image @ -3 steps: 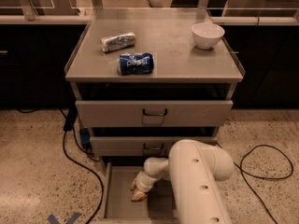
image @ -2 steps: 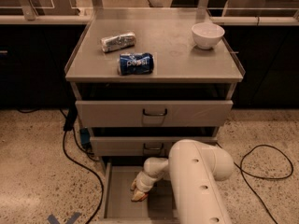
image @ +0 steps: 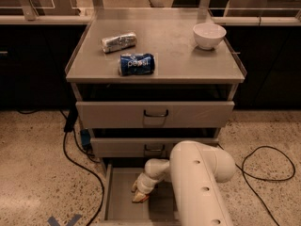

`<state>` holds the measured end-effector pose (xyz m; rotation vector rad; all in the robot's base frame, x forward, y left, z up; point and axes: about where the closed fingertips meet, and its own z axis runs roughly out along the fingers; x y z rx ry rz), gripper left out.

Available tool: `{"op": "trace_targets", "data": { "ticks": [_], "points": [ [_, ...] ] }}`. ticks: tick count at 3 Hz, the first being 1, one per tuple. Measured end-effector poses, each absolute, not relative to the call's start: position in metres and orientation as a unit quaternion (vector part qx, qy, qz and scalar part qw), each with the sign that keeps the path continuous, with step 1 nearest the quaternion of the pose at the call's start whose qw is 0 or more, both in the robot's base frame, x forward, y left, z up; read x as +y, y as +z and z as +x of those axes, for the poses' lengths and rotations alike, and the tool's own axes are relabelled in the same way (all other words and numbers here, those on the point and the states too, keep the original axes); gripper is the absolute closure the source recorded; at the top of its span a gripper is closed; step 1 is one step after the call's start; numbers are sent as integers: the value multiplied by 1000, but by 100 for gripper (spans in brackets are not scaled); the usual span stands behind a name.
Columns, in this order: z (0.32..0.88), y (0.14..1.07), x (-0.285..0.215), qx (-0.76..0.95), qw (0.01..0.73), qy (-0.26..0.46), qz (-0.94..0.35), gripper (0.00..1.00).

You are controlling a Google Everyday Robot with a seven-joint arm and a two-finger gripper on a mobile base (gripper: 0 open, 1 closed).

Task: Pick apple from bottom drawer and place on counter

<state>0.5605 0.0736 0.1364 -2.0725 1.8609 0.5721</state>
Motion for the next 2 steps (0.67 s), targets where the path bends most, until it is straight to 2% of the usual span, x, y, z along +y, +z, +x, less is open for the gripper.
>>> {"op": "trace_targets", "data": {
  "ticks": [1,2],
  "points": [
    [560,136,74,647,148,199,-721,18],
    [559,135,74,646,148,198,-722,0]
  ]
}}
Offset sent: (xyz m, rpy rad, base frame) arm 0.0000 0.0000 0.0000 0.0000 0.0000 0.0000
